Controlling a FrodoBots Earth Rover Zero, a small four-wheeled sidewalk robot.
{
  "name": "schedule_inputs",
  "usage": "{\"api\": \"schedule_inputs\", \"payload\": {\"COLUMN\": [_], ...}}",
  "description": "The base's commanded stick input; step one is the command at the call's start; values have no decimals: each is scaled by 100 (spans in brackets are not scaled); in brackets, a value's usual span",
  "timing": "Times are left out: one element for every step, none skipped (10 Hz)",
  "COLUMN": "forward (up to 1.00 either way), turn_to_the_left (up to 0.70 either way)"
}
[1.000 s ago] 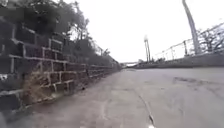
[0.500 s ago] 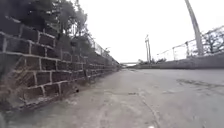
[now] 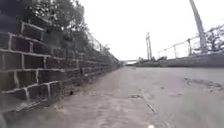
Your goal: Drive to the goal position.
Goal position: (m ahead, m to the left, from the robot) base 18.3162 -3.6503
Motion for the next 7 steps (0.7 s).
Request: {"api": "schedule_inputs", "payload": {"forward": [70, 70, 70, 70, 70, 70, 70], "turn_to_the_left": [0, 0, 0, 0, 0, 0, 0]}}
